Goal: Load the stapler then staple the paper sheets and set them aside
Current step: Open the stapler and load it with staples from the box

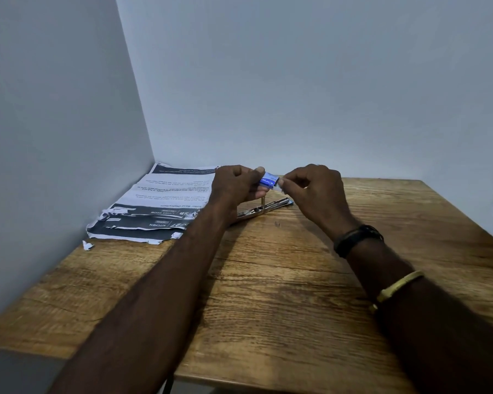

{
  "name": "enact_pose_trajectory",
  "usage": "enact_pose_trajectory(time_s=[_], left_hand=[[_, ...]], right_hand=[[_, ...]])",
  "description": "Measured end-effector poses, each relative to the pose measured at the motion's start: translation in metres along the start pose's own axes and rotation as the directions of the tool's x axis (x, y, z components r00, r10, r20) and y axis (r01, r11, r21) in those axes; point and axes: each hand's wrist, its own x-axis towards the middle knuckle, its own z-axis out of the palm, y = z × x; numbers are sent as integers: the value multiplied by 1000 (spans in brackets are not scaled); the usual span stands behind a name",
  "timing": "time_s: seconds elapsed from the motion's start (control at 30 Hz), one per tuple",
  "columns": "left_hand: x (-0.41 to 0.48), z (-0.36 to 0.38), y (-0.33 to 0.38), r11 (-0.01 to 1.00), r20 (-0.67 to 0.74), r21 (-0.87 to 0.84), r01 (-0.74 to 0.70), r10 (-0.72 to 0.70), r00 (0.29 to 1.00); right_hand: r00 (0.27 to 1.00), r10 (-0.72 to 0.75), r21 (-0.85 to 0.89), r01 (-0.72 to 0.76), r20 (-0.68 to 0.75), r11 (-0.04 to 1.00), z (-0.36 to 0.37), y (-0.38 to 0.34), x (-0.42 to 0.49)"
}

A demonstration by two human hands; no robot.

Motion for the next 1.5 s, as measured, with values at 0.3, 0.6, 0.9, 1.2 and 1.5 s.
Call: enact_pose_trajectory(time_s=[0.3,0.6,0.9,1.2,1.5], left_hand=[[-1,0,-1,1000,0,17,13,-13,1000],[0,-2,-3,997,-6,59,46,-45,999],[2,-1,-5,995,13,53,85,-86,996],[-1,0,0,994,-14,10,109,-109,994],[3,-11,4,997,-181,-48,66,-74,981]], right_hand=[[987,35,-144,-12,154,989,-5,-3,6],[964,-47,-137,85,260,987,-16,-1,3],[976,-93,-77,110,195,991,-18,0,4],[990,23,81,-34,142,996,-13,2,7],[958,200,31,-210,207,977,-25,15,7]])
